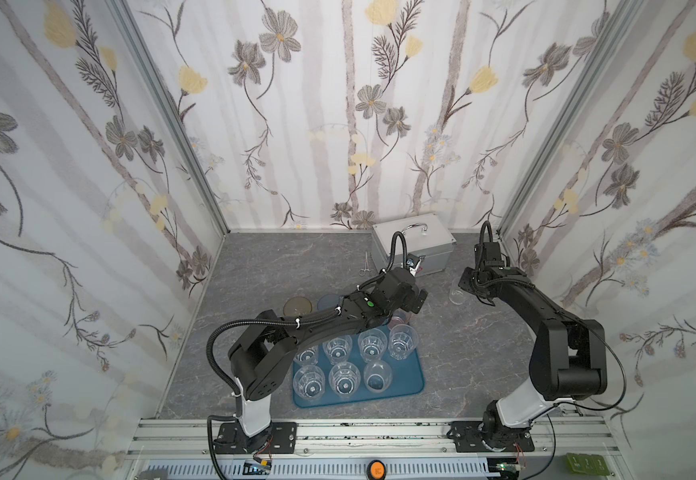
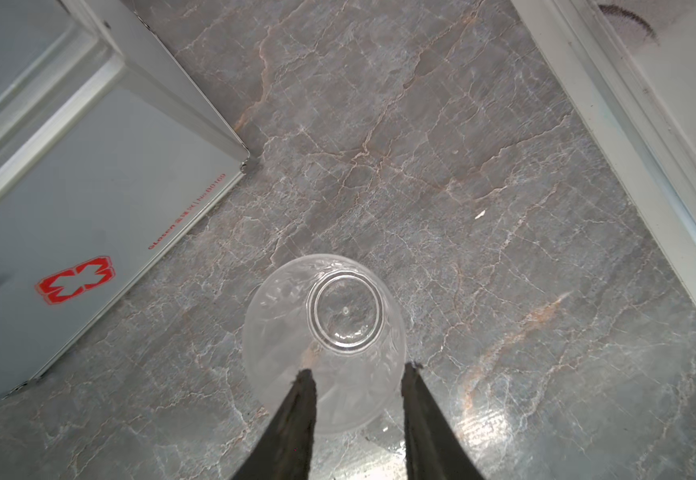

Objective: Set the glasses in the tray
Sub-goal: 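Grasp the last clear glass beside the case with the right gripper and lift, then carry the clear glass to the tray's near corner and lower it with the right gripper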

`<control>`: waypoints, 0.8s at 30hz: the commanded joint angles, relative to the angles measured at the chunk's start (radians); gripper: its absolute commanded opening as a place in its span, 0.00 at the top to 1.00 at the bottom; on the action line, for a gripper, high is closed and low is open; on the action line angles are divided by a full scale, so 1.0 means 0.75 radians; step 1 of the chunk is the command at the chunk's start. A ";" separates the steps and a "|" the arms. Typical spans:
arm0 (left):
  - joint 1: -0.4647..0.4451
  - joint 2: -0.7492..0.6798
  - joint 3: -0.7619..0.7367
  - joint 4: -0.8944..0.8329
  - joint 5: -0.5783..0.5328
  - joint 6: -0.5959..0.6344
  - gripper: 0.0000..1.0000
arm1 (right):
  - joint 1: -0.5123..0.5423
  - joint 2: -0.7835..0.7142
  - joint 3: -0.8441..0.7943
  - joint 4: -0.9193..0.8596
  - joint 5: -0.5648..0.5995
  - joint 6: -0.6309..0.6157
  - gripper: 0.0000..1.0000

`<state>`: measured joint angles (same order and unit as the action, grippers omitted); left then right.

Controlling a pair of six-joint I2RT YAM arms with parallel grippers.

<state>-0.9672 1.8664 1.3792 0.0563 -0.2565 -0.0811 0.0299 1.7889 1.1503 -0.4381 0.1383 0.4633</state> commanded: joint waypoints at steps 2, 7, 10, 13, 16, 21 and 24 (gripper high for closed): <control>-0.006 0.061 0.034 0.035 0.033 0.020 0.00 | -0.013 0.056 0.008 0.081 -0.014 0.019 0.66; -0.007 0.087 0.031 0.035 0.033 0.028 0.00 | -0.019 0.114 0.008 0.095 -0.013 0.020 0.70; -0.007 0.087 0.023 0.036 0.026 0.041 0.00 | -0.019 0.138 -0.002 0.107 -0.012 0.020 0.73; -0.007 0.089 0.020 0.035 0.019 0.057 0.00 | -0.019 0.154 -0.008 0.120 -0.013 0.020 0.78; -0.008 0.089 0.022 0.035 0.016 0.063 0.00 | -0.018 0.159 -0.015 0.120 -0.015 0.014 0.84; -0.008 0.055 0.018 0.037 -0.022 0.065 0.00 | -0.008 0.101 -0.034 0.090 0.002 -0.006 0.90; -0.008 0.009 0.005 0.037 -0.044 0.074 0.00 | 0.022 0.023 -0.039 0.037 0.041 -0.030 0.91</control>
<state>-0.9737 1.9018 1.3888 0.0551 -0.2581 -0.0406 0.0319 1.8465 1.1229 -0.4107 0.1394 0.4614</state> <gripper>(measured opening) 0.997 0.088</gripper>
